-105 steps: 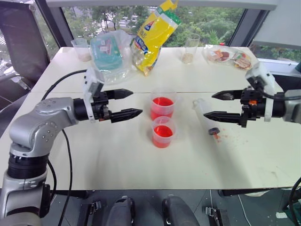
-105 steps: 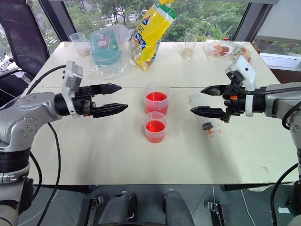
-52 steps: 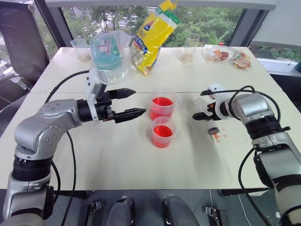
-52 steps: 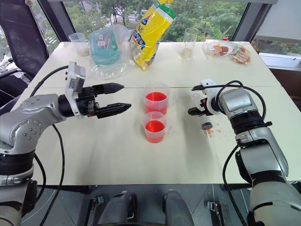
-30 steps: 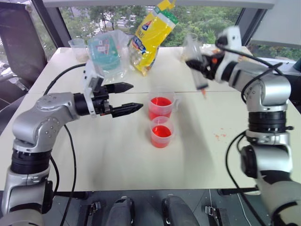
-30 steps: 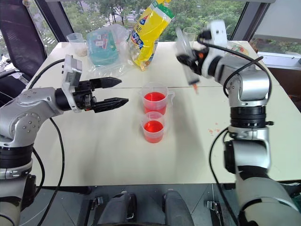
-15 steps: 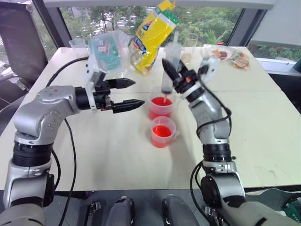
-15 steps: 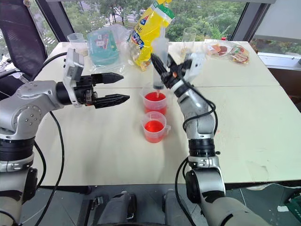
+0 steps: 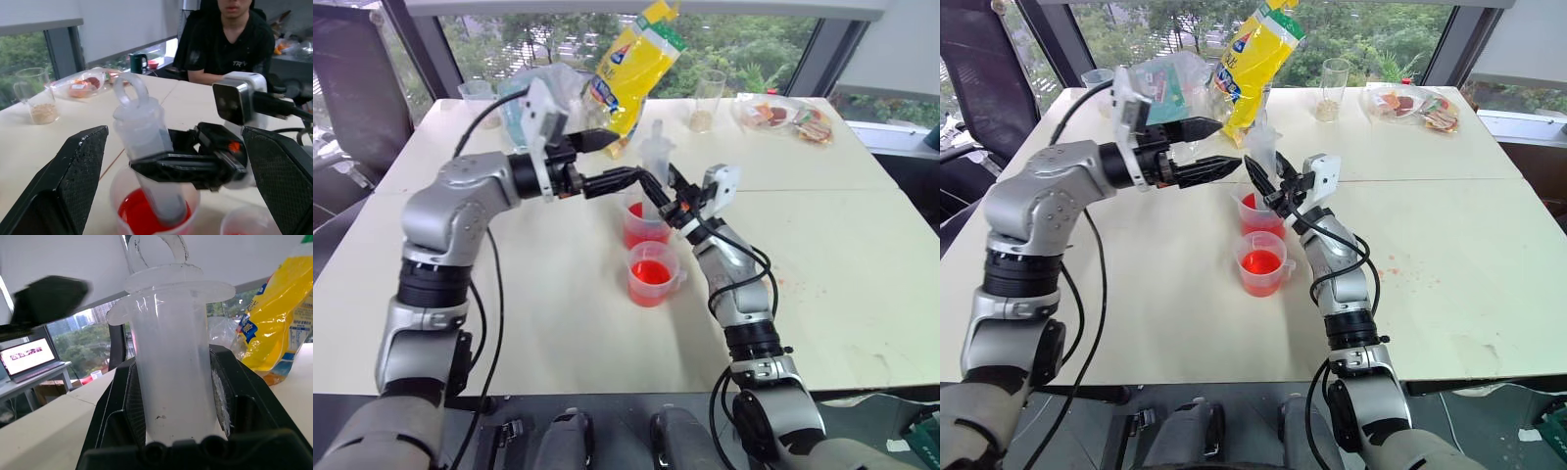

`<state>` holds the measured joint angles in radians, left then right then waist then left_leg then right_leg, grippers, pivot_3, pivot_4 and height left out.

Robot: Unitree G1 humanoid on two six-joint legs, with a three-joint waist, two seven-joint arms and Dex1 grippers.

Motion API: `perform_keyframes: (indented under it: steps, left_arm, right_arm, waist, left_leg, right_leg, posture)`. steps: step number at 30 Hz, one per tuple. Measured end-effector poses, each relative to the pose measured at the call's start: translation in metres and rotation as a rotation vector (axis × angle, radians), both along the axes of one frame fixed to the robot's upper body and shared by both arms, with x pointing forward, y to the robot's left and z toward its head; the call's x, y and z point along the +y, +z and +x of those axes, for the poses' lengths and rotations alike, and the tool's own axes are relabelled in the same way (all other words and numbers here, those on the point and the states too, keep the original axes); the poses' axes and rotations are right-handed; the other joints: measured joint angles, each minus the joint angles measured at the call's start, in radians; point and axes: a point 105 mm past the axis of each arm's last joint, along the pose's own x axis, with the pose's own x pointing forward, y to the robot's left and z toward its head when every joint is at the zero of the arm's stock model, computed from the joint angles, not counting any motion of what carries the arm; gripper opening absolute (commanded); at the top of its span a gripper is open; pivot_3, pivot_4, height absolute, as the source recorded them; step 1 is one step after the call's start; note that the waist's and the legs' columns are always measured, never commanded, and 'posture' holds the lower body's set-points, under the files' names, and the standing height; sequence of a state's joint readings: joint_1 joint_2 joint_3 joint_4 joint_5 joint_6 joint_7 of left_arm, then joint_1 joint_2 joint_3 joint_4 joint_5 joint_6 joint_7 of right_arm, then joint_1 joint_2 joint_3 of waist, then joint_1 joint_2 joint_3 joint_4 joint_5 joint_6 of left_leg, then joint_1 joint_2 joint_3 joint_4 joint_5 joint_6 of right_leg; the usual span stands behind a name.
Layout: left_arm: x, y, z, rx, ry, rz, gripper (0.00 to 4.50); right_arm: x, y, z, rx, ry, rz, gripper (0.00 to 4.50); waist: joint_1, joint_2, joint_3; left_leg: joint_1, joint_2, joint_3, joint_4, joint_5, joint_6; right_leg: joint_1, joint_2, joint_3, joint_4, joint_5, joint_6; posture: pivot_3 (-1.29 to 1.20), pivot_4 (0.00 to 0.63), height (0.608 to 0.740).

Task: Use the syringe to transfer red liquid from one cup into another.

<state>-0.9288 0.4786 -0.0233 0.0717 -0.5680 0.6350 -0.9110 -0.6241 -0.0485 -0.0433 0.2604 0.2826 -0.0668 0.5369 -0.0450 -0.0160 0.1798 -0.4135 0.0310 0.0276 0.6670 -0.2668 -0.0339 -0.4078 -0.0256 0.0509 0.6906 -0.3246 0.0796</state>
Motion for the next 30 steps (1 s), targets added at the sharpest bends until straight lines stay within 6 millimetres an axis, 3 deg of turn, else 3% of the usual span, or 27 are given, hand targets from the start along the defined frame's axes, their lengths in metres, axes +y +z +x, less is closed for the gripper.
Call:
perform_keyframes:
  steps: [4, 10, 19, 21, 28, 30]
  left_arm:
    - [-0.011, 0.006, 0.007, -0.011, -0.015, -0.025, 4.5]
    - [-0.023, -0.004, 0.01, 0.03, -0.05, -0.017, 4.5]
    - [-0.034, -0.001, 0.01, 0.048, -0.103, -0.033, 4.5]
    - [-0.037, 0.0, 0.011, 0.047, -0.11, -0.04, 3.68]
    - [-0.031, 0.0, 0.021, 0.057, -0.074, -0.062, 0.1]
    - [-0.031, 0.0, 0.021, 0.057, -0.076, -0.063, 0.04]
  right_arm:
    - [0.001, -0.001, -0.001, -0.003, 0.002, -0.01, 1.44]
    - [0.003, -0.003, -0.002, -0.007, 0.012, -0.027, 1.44]
    - [0.005, -0.004, -0.003, -0.013, 0.019, -0.057, 1.44]
    - [0.006, -0.005, -0.003, -0.015, 0.024, -0.061, 1.44]
    - [0.01, -0.006, -0.006, -0.021, 0.053, -0.078, 1.44]
    - [0.01, -0.006, -0.006, -0.022, 0.055, -0.082, 1.44]
  waist:
    - [0.0, 0.0, 0.0]
    - [0.0, 0.0, 0.0]
    - [0.001, 0.0, 0.0]
    - [-0.001, 0.0, 0.0]
    - [0.0, 0.0, 0.0]
    - [0.001, 0.0, 0.0]
  left_leg:
    - [0.001, 0.0, 0.0, 0.0, 0.0, 0.0]
    - [0.002, 0.0, 0.0, 0.0, 0.0, 0.0]
    - [0.003, 0.0, 0.0, 0.0, 0.0, 0.0]
    - [0.004, 0.0, 0.0, 0.0, 0.0, 0.0]
    - [0.004, 0.0, 0.0, 0.0, 0.0, 0.0]
    - [0.004, 0.0, 0.0, 0.0, 0.0, 0.0]
  right_leg:
    - [0.0, 0.0, 0.0, 0.001, 0.0, 0.0]
    - [0.002, 0.0, 0.0, 0.001, 0.0, 0.0]
    - [0.003, 0.0, 0.0, 0.002, 0.0, 0.0]
    - [0.003, 0.001, 0.001, 0.002, 0.0, 0.0]
    - [0.003, 0.001, 0.001, 0.002, 0.0, 0.0]
    - [0.003, 0.0, 0.0, 0.002, 0.0, 0.0]
  posture:
    - [0.0, 0.15, 0.74]
    - [0.0, 0.15, 0.74]
    - [0.0, 0.15, 0.74]
    - [0.0, 0.15, 0.74]
    - [0.0, 0.15, 0.74]
    - [0.0, 0.15, 0.74]
